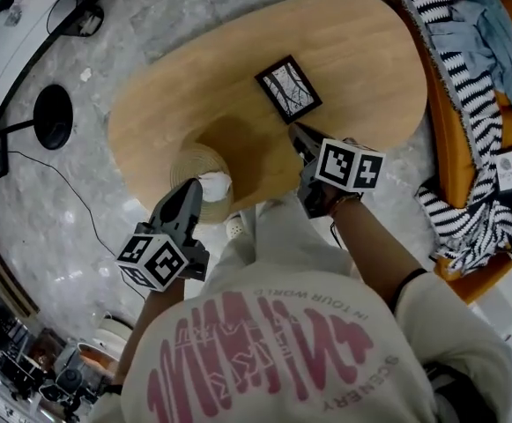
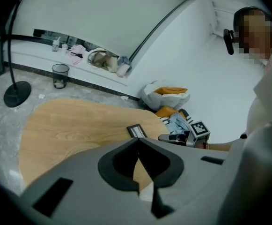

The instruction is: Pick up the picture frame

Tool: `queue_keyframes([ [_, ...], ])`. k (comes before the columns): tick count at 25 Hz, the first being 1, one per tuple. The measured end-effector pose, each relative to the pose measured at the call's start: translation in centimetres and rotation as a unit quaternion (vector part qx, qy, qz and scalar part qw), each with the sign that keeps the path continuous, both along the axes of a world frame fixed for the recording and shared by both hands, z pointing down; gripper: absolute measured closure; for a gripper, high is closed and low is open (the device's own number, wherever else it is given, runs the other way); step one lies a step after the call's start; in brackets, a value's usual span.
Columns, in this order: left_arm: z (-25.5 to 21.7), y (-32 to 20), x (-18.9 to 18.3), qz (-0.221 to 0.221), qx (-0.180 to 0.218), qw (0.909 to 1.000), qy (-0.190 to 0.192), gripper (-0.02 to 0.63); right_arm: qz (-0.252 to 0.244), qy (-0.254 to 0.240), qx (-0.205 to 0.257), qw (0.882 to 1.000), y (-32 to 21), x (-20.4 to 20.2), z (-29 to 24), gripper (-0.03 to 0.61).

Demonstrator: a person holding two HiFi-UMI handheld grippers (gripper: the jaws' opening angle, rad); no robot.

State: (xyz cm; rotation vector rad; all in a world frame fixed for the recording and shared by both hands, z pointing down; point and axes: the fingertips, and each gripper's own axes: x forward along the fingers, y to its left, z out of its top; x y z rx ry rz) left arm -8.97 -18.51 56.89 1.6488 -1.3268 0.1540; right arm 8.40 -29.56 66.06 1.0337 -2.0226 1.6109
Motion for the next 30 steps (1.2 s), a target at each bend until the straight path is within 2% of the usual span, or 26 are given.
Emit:
queue_keyframes([
  [5, 1.3, 1.5, -1.8, -0.043, -0.041, 0.9982, -0.013, 0.611, -0.061, 0.076, -0.028, 0.995, -0.7, 0.0, 4.8, 0.572],
  [7, 1.4, 1.6, -2.2, -0.056, -0.045, 0.9974, -0.007, 0.611, -0.097, 0.118, -0.019, 0.988, -1.4, -0.1, 6.4, 0.572],
  [9, 1.2, 1.4, -2.4, -0.070, -0.037, 0.9967, 0.016, 0.611, -0.133, 0.155, 0.000, 0.979, -2.3, -0.4, 7.7, 0.571],
  [10, 1.2, 1.5, -2.6, -0.077, -0.034, 0.9962, 0.024, 0.611, -0.151, 0.167, 0.008, 0.974, -2.6, -0.6, 8.3, 0.555],
  [12, 1.7, 2.0, -3.2, -0.095, -0.040, 0.9946, 0.017, 0.611, -0.182, 0.185, 0.014, 0.966, -2.8, -1.0, 9.5, 0.476],
  [14, 2.4, 2.8, -4.0, -0.115, -0.059, 0.9916, 0.002, 0.611, -0.207, 0.202, 0.016, 0.957, -2.9, -1.2, 10.4, 0.471],
  [16, 2.8, 3.5, -4.5, -0.126, -0.079, 0.9888, -0.010, 0.611, -0.223, 0.218, 0.022, 0.950, -3.1, -1.5, 11.0, 0.459],
  [19, 3.1, 4.4, -4.8, -0.119, -0.102, 0.9874, -0.022, 0.611, -0.237, 0.224, 0.018, 0.945, -3.2, -2.5, 11.7, 0.427],
  [23, 3.7, 5.0, -4.7, -0.114, -0.124, 0.9854, -0.022, 0.611, -0.246, 0.248, 0.001, 0.937, -2.9, -2.9, 12.7, 0.410],
  [26, 4.3, 4.8, -4.8, -0.118, -0.133, 0.9840, -0.008, 0.611, -0.269, 0.287, -0.015, 0.919, -2.8, -2.6, 13.8, 0.393],
  [28, 4.5, 4.7, -5.1, -0.122, -0.136, 0.9831, -0.006, 0.611, -0.281, 0.315, -0.012, 0.907, -3.1, -2.5, 14.3, 0.431],
  [30, 4.5, 4.6, -5.4, -0.127, -0.138, 0.9823, -0.004, 0.611, -0.291, 0.334, -0.008, 0.896, -3.1, -2.6, 14.5, 0.437],
])
